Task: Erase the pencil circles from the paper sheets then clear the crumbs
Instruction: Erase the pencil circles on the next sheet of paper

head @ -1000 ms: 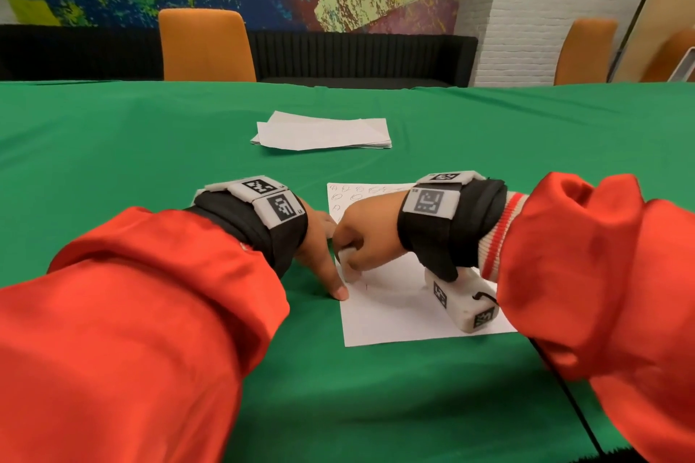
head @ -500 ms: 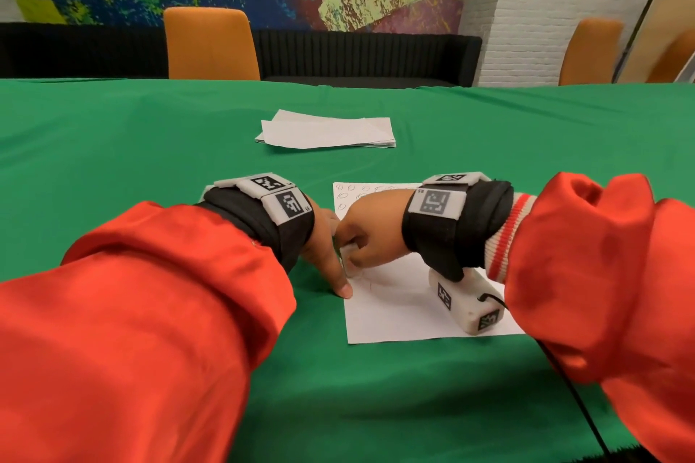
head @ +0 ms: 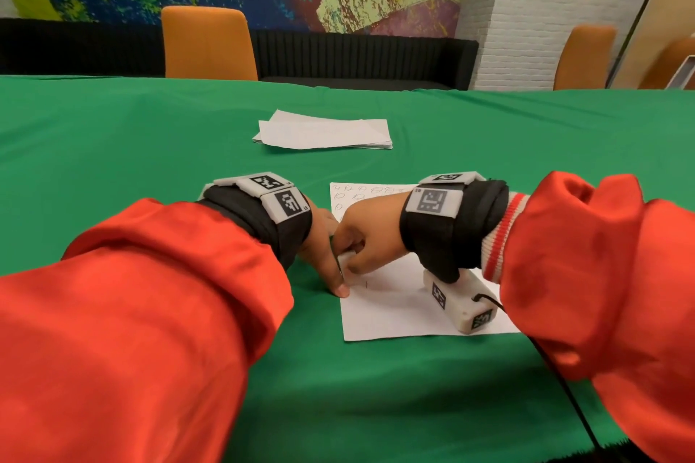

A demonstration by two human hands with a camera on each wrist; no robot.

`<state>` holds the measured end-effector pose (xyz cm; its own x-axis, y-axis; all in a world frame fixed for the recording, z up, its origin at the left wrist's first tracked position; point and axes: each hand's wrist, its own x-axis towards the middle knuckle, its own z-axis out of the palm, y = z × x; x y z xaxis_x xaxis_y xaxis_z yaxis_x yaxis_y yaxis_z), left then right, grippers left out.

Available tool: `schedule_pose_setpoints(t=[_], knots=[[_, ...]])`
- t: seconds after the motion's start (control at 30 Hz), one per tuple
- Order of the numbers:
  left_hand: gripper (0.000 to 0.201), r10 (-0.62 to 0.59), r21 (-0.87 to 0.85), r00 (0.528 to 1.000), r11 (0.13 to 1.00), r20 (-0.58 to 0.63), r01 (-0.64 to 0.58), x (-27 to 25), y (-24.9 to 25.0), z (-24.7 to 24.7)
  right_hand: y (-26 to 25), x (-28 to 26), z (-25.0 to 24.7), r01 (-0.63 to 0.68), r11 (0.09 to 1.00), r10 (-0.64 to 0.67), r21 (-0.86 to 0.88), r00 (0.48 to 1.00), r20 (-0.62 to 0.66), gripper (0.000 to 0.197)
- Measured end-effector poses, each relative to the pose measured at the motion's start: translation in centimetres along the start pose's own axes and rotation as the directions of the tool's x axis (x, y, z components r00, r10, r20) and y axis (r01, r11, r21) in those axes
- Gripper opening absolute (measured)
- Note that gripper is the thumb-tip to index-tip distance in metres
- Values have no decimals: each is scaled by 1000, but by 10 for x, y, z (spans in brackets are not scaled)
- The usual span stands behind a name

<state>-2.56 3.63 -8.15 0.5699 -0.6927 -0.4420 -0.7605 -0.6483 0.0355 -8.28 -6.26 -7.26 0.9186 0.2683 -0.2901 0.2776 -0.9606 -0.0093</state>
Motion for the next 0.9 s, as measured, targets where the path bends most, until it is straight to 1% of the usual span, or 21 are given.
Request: schedule_pose_setpoints(t=[0.03,0.1,0.23,0.3,0.4,0.47,0.57,0.63,0.73,0.9], knots=[[63,-1,2,1000,1000,4,1,0,0,0,0,0,0,-5,1000,5,16,1000,15,13],[65,-18,0,1000,1000,5,18,0,-1,0,0,2,0,-20,1000,20,-3,1000,-1,10],[77,-55,19,998,998,-6,55,-1,-2,-1,1,3,1,-88,984,71,-154,991,-113,13],[77,-52,29,999,998,-7,52,-2,0,-2,3,2,1,-73,991,63,-110,994,-92,12],[75,-38,43,999,998,-10,39,-3,1,-2,3,-2,2,-62,998,62,9,998,-15,25],[76,-44,32,999,999,-7,44,-3,0,-2,3,-2,2,-77,997,77,-16,997,-22,26],[79,-59,27,998,998,-7,59,-3,-1,-2,3,0,2,-106,989,97,-99,991,-94,22],[77,-49,34,999,998,-12,49,-3,0,-2,4,-1,2,-91,994,86,-60,993,-87,18],[72,-28,35,999,999,-15,29,-5,1,-3,3,-5,2,-77,997,77,13,996,-37,24],[71,-26,-16,1000,1000,13,26,-3,-2,-3,4,-2,0,-162,982,154,-93,984,-91,12]])
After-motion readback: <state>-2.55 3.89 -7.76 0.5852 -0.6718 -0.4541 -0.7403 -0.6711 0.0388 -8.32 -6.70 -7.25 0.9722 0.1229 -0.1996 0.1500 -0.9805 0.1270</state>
